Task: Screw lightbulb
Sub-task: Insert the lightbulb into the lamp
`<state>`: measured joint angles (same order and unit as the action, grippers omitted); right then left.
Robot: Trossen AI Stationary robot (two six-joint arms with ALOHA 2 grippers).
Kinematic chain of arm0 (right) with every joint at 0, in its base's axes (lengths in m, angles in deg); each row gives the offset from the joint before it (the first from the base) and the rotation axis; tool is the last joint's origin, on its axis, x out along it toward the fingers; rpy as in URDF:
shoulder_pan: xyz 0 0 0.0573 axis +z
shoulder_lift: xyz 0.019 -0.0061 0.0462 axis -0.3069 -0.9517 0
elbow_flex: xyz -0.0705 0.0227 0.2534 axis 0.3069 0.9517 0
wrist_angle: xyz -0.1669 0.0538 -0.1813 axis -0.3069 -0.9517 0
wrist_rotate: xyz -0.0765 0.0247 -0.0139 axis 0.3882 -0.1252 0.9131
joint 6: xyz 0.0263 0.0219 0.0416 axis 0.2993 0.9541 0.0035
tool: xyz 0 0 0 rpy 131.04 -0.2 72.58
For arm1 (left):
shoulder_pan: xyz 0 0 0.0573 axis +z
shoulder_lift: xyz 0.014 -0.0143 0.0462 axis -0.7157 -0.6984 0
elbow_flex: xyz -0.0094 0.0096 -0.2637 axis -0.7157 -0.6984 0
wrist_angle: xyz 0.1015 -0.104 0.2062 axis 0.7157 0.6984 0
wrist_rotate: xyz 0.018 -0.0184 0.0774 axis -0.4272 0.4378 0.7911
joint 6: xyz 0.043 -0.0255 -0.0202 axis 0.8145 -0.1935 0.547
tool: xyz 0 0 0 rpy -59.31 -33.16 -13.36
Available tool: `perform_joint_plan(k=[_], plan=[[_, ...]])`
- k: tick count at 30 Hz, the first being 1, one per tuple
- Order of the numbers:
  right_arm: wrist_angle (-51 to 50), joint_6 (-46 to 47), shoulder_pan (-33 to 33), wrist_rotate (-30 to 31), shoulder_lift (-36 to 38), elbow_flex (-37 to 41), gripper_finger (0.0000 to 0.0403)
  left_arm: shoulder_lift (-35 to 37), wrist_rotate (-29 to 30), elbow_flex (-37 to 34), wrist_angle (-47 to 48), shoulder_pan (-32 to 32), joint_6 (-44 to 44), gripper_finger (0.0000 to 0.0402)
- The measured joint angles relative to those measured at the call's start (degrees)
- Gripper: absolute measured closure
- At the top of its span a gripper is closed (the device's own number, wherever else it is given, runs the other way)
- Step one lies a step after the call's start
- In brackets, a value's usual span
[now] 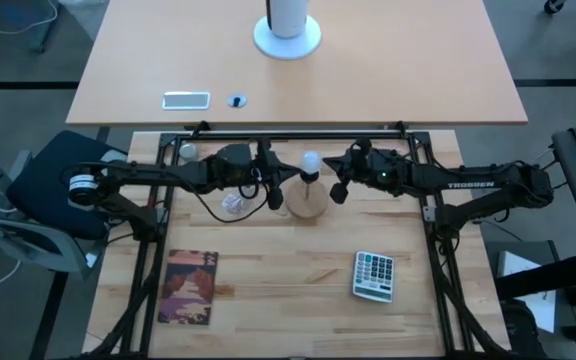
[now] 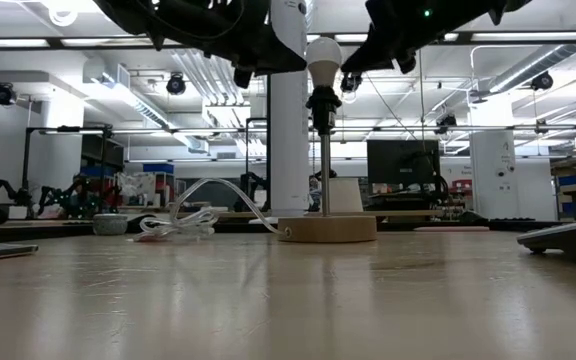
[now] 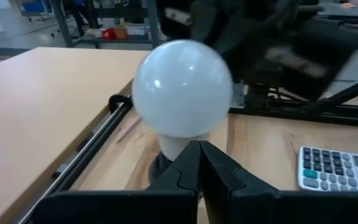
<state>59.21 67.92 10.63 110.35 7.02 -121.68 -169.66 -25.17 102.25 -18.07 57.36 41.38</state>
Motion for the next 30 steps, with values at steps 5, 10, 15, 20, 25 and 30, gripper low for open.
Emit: perform_joint_plan(k=[5,10,15,20,25,30], plan=[[1.4,-0.9,0.1,-2.9,0.0,0.0,0.0403,-0.1,0.8,0.0,-0.6,0.1,0.0,0.0401],[1.4,0.0,0.5,-4.8,0.0,0.0,0.0403,-0.1,4.1,0.0,-0.8,0.2,0.9,0.0401],[0.4,1.7,1.5,-6.4,0.0,0.0,0.0403,-0.1,4.5,0.0,-0.8,0.2,1.1,0.0401],[0.4,2.2,2.6,-6.1,0.0,0.0,0.0403,-0.1,4.2,0.0,-0.9,0.3,1.1,0.0401],[-0.2,4.1,2.7,-4.1,0.2,0.0,0.0403,0.1,4.1,0.0,0.4,0.4,1.0,0.0401],[-2.7,3.8,2.4,1.1,0.6,0.0,0.0403,1.7,3.7,0.0,3.9,-0.4,0.4,0.0401]])
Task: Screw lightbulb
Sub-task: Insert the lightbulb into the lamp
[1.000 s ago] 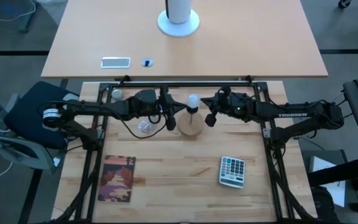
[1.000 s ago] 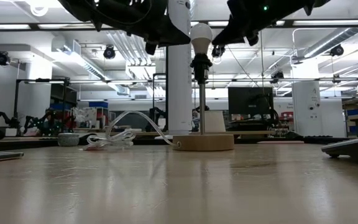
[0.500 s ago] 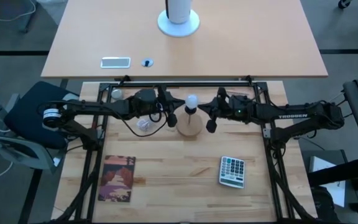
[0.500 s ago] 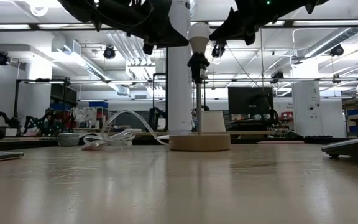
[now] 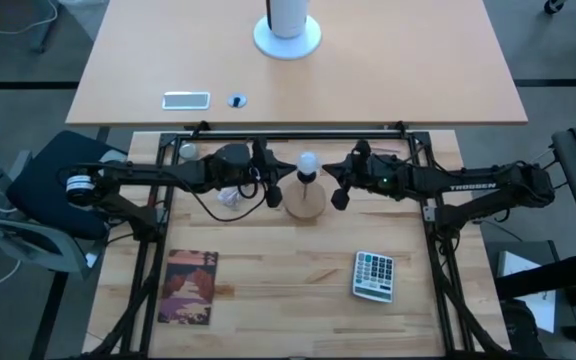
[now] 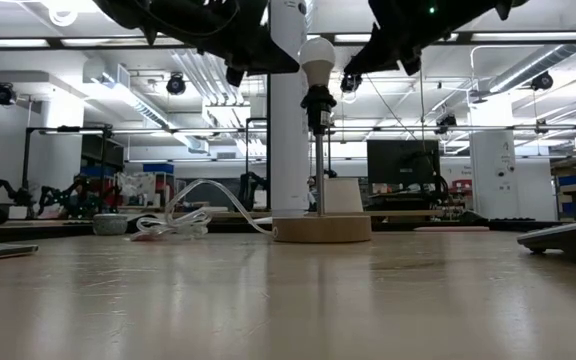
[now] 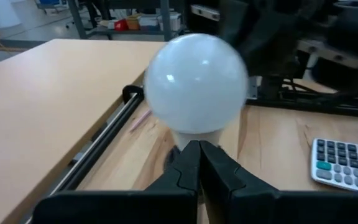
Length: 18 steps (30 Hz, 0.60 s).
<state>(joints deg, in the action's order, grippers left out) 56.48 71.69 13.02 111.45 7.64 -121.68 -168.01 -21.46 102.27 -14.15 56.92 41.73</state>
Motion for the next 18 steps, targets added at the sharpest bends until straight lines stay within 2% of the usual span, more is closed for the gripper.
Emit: perform_joint_plan(k=[7,18], plan=[[5.2,-3.7,-1.2,-1.0,-1.8,0.0,0.0403,-0.2,-0.3,0.0,-2.7,0.0,0.9,0.0401],[5.8,-3.8,-1.1,-2.2,-2.2,0.0,0.0403,-0.4,-0.2,0.0,-3.1,0.2,1.8,0.0401]])
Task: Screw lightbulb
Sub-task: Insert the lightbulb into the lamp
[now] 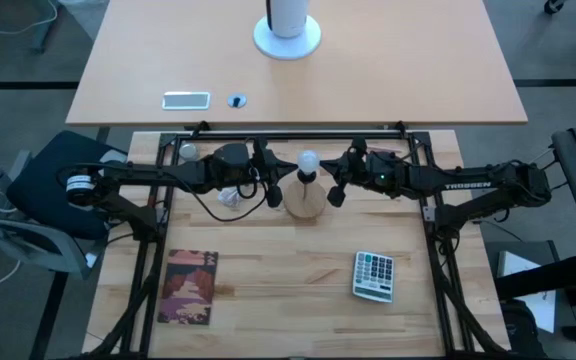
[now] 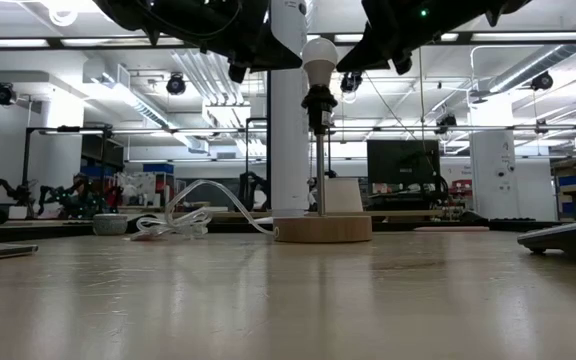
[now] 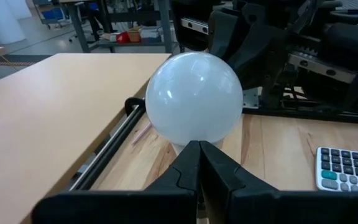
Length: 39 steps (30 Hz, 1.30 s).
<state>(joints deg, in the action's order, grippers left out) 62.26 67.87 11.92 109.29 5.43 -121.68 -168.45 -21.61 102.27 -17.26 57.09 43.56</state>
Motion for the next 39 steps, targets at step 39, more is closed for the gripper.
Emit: perform_joint_plan(k=[39], plan=[[0.2,-2.3,-1.1,0.7,0.0,-0.1,0.0403,0.1,-4.3,0.0,0.2,0.3,-0.4,0.0401]])
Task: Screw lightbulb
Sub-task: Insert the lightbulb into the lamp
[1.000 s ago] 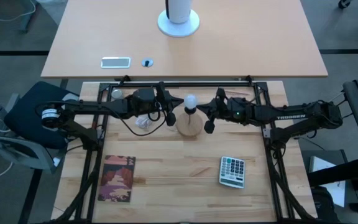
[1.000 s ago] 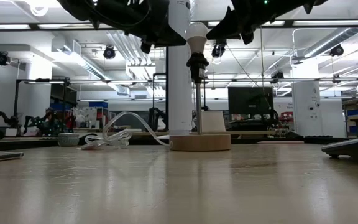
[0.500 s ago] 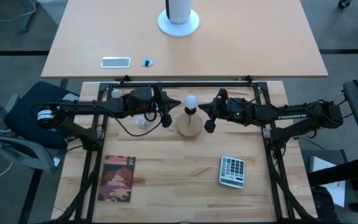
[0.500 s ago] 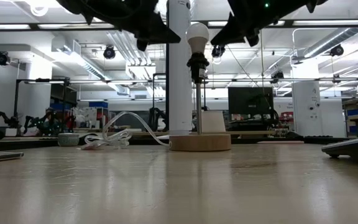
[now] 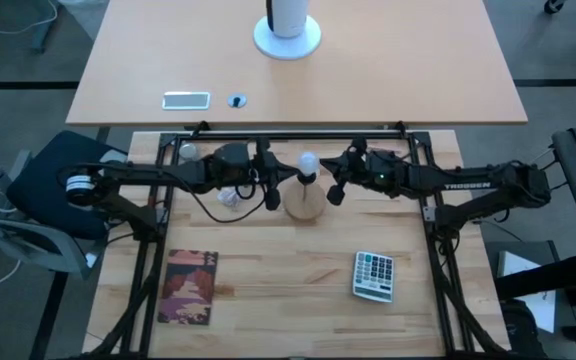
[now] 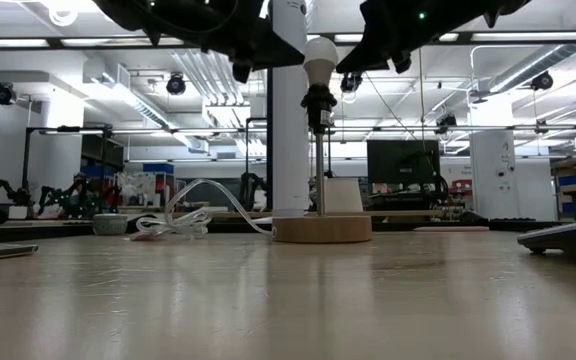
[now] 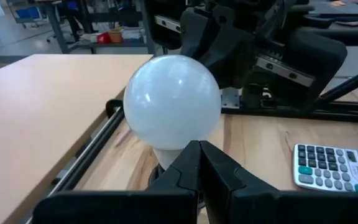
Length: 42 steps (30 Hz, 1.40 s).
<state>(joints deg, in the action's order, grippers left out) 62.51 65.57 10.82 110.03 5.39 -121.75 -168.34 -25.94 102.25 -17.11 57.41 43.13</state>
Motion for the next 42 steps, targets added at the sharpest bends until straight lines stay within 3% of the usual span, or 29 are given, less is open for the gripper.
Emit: perform_joint_plan(k=[22,31,36,42], plan=[[-0.4,2.0,4.0,-2.4,0.0,0.1,0.0403,0.0,3.1,0.0,0.9,1.4,0.0,0.0401],[-3.2,3.1,4.1,2.6,0.3,0.1,0.0403,1.4,3.1,0.0,4.5,1.0,-1.9,0.0401],[-1.8,0.7,2.4,3.4,0.3,0.1,0.0403,1.5,-4.1,0.0,4.0,0.1,-2.2,0.0401],[0.2,-1.0,0.7,-1.2,-0.1,-0.8,0.0403,0.8,-4.2,0.0,1.2,0.1,-2.1,0.0401]])
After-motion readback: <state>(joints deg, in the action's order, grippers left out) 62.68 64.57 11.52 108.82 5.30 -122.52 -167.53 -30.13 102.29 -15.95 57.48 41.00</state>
